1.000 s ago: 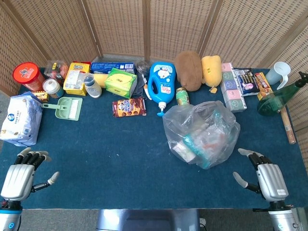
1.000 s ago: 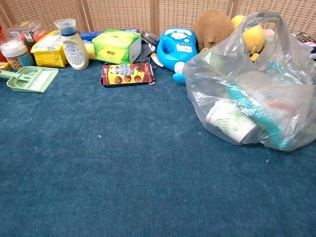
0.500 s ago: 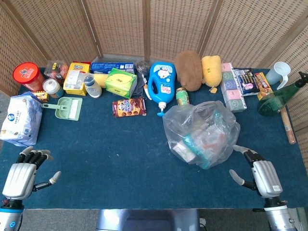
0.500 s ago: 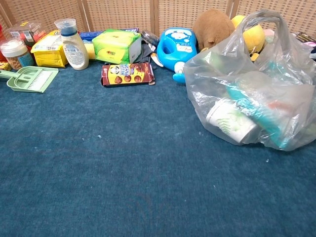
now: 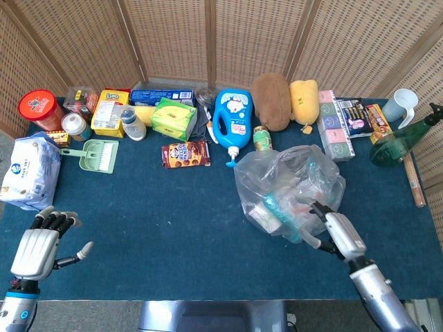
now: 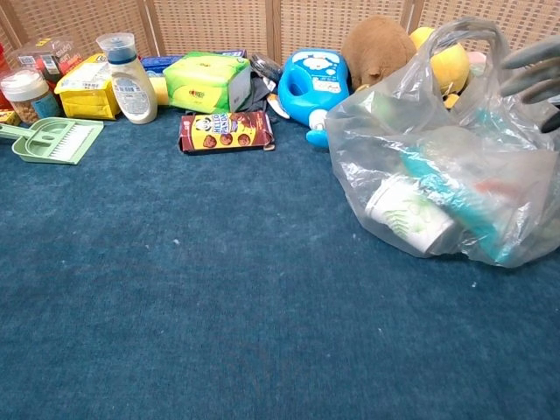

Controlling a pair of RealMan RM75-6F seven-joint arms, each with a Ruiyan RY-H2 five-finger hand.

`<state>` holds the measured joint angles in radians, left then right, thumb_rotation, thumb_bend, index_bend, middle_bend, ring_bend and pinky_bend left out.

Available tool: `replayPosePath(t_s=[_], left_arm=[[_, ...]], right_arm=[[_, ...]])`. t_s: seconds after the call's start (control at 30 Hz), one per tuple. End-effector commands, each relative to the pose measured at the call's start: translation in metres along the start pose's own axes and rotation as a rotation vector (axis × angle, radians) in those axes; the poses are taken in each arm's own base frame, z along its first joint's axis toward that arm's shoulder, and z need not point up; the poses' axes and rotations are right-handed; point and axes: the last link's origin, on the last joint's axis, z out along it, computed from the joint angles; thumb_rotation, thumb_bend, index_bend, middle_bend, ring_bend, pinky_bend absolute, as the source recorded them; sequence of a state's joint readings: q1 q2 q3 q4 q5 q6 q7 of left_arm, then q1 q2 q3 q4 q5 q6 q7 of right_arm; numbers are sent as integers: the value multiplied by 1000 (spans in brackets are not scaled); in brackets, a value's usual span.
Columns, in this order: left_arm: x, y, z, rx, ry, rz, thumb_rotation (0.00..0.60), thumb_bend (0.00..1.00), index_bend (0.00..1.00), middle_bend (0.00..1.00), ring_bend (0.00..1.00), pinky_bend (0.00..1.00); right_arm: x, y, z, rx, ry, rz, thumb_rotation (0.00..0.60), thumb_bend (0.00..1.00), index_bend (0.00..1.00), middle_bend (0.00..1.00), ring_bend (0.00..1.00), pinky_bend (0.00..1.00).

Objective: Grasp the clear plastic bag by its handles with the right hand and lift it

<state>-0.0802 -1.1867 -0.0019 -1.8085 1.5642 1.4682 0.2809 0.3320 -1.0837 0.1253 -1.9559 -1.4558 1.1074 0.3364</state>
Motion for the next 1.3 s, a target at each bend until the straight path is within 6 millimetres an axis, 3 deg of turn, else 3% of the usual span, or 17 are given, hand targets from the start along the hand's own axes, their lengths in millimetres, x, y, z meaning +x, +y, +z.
replayPosePath(t_s=[0.03, 0.23, 0.53, 0.8, 1.3], left_arm=[[-1, -1, 1, 3, -3, 3, 0, 211, 391, 315, 266, 132], [-2, -1, 3, 7, -12, 8, 0, 212, 390, 315, 266, 132], [-4, -2, 6, 11, -16, 10, 0, 212, 391, 315, 266, 132], [-5, -1, 8, 8, -19, 7, 0, 211, 391, 315, 266, 132], [-4, -4, 6, 16, -16, 8, 0, 211, 390, 315, 266, 131]], right_arm=[[-2, -3, 24, 2, -34, 52, 56, 320, 118, 169, 154, 232], [-2, 2, 60, -20, -51, 70, 54, 320, 112, 160, 150, 230], [5, 7, 90, -43, -39, 53, 54, 320, 111, 160, 149, 228], [16, 13, 93, -64, -11, 52, 55, 320, 111, 160, 150, 227], [18, 28, 106, -103, 1, 21, 53, 320, 111, 160, 150, 225]])
